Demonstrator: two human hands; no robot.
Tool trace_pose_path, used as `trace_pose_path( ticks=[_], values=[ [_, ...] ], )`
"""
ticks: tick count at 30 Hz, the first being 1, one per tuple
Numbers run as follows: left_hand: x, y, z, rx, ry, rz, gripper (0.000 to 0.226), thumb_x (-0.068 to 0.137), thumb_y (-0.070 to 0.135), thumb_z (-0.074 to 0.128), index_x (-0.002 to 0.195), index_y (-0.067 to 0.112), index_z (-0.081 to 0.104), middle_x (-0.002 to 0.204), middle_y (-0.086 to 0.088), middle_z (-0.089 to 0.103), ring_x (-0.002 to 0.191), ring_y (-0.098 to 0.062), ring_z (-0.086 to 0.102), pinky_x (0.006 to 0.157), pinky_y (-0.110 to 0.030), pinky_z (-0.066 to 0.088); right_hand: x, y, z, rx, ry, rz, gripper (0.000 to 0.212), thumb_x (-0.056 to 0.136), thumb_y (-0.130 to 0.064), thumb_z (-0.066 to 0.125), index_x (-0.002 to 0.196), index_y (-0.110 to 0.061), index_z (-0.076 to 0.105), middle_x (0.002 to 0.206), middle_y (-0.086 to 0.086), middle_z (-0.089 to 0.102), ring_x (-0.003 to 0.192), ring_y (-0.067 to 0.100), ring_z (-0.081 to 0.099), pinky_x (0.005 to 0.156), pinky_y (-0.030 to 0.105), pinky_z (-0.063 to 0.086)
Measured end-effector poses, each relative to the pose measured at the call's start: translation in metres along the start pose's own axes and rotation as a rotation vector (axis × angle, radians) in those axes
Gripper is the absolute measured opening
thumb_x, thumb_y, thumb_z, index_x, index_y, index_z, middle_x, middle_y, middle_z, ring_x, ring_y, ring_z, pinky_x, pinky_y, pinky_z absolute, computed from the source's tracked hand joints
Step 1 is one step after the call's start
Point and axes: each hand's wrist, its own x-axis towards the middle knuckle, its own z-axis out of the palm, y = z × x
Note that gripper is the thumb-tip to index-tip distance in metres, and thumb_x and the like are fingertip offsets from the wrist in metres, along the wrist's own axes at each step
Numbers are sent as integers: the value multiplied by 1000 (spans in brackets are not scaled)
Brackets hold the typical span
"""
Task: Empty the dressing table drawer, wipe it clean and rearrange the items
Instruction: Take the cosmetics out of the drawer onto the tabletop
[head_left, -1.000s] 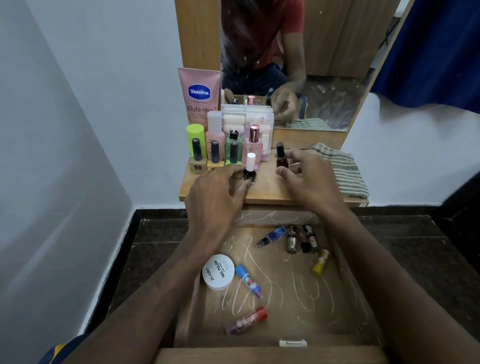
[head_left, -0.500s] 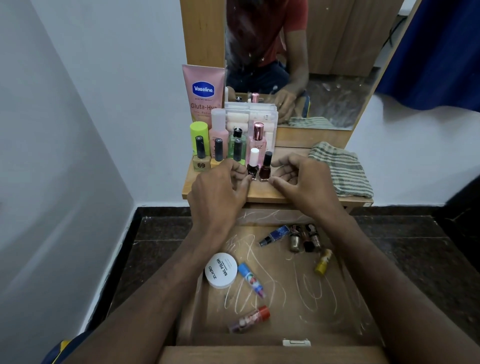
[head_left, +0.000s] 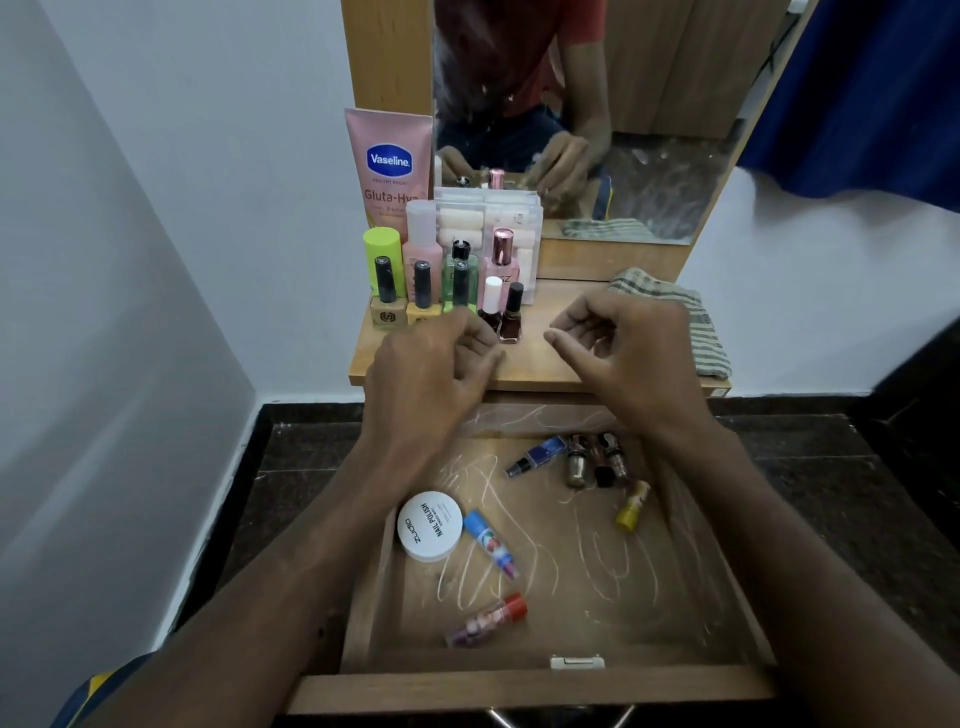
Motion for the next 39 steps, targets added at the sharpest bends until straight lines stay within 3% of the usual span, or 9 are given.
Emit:
trace_pose_path(
  ticks=[3,5,9,13,17,23,27,32,39],
  values=[
    [-10,-1,-7,-35,-317,273,14,92,34,80,103,28,74,90,16,70,76,0,61,64,-23,53,-25,1,-18,-108,-101,115,6,89,-20,82,88,-21,76,76,-14,67,67,1,63,59,12,48],
    [-18,0,-6,7,-579,321,16,92,36,78,107,33,73,94,18,70,79,1,61,66,-24,54,-40,9,-14,-275,-375,228,9,93,-16,76,92,-25,75,82,-11,67,76,1,62,63,13,47],
    [-28,-9,4,175,-846,307,35,91,43,78,124,40,66,105,20,68,88,3,58,76,-28,58,-54,34,-5,-549,-771,242,24,92,-5,69,93,-29,67,99,0,67,99,22,64,87,41,58],
    [-28,-11,10,191,-860,305,38,93,41,76,128,40,63,94,25,50,79,7,51,62,-16,39,-62,56,-2,-597,-782,249,28,94,-10,67,120,-20,68,115,6,66,113,26,63,92,44,59],
    [-28,-6,17,176,-854,330,41,94,42,75,132,40,62,94,22,50,79,3,55,64,-19,45,-65,61,8,-572,-803,203,43,97,-31,68,138,-24,57,126,4,65,125,27,56,110,46,42],
    [-30,-2,25,156,-848,337,46,92,41,77,134,35,60,122,14,59,90,1,53,71,-14,42,-70,56,20,-354,-779,180,54,81,-23,86,131,-25,65,119,4,68,108,23,64,80,28,48],
    [-38,-5,30,250,-857,329,66,84,48,83,142,35,54,130,10,56,109,-12,60,86,-36,57,-70,44,26,-267,-782,154,47,77,-19,88,118,-24,67,95,-12,60,96,16,64,68,19,44],
    [-40,-9,31,237,-802,326,64,82,42,85,140,36,58,135,11,50,112,-11,60,88,-31,58,-62,42,7,-123,-792,417,48,82,-14,83,124,-29,66,97,-13,67,90,5,65,71,18,49],
    [-38,-4,22,242,-794,553,32,88,50,78,112,31,69,116,9,65,106,-9,59,78,-31,56,-58,39,-22,638,-705,757,45,87,5,77,128,-2,60,113,10,80,109,24,77,99,45,59]
  ],
)
